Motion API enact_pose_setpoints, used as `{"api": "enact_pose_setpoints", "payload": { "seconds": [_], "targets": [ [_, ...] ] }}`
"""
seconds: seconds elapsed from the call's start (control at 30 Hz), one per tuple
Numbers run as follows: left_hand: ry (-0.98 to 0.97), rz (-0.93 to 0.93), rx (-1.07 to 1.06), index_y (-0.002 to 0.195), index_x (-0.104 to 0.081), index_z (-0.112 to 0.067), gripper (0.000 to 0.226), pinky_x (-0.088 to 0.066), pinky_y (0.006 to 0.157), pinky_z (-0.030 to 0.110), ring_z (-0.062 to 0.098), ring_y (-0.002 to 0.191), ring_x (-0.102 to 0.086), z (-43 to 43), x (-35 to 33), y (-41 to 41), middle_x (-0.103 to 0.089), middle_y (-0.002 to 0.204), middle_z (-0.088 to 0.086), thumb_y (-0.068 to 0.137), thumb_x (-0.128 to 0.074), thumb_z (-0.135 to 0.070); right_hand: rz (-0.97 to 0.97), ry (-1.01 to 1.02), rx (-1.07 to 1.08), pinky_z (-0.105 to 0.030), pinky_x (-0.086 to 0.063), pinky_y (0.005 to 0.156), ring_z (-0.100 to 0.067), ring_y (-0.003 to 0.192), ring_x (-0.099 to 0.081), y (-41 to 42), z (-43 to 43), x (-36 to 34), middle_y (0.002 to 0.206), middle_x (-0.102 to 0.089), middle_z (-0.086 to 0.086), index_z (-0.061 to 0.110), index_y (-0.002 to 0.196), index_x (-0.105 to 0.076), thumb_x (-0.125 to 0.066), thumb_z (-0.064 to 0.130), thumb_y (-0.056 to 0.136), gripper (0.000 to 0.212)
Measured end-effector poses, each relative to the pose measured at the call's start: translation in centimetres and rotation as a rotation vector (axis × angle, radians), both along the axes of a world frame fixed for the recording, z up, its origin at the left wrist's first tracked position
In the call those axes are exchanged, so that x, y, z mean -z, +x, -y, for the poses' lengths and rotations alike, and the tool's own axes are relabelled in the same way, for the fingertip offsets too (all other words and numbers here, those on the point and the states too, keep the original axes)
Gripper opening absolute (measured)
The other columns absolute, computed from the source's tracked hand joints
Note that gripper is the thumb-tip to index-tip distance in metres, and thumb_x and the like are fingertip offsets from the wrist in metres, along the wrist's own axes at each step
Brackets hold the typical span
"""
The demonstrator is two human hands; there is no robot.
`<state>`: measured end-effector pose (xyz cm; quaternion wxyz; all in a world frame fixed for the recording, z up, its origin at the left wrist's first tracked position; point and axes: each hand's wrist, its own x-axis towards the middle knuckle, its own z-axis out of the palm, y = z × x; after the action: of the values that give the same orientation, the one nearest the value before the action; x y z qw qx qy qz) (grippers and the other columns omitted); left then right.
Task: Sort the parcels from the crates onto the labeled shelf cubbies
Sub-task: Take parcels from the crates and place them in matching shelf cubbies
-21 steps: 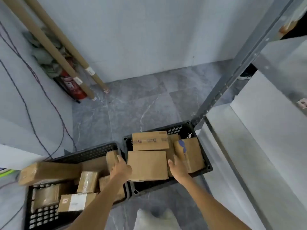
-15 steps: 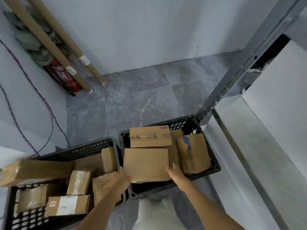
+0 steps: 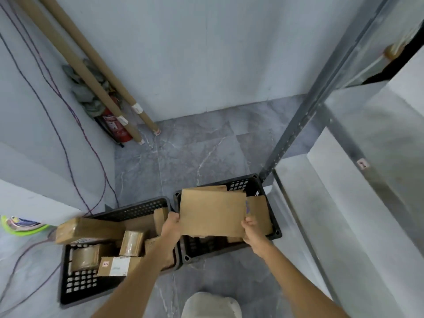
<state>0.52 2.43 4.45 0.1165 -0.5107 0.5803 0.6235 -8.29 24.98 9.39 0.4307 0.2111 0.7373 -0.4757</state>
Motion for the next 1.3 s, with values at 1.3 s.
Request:
{"api": "enact_pose_setpoints", "payload": {
  "seconds": [1.3],
  "targets": [
    [0.303,-0.941,0.782,0.106,-0.045,-0.02,0.017,-0.052,0.065,0.031,0.013,0.095,-0.047,-1.4,-61.4,-15.1,-0.048,0.101,-0.002,0.097,-0.043,-0.034,-0.887,-0.488,0.76,-0.038,-0.052,0.065,-0.015,0.087,-0.055,-2.1,-6.0,-56.6,0.098,-0.06,0.0,0.02,0.107,-0.058,-0.04,0.048,0.096,0.035]
  ]
}}
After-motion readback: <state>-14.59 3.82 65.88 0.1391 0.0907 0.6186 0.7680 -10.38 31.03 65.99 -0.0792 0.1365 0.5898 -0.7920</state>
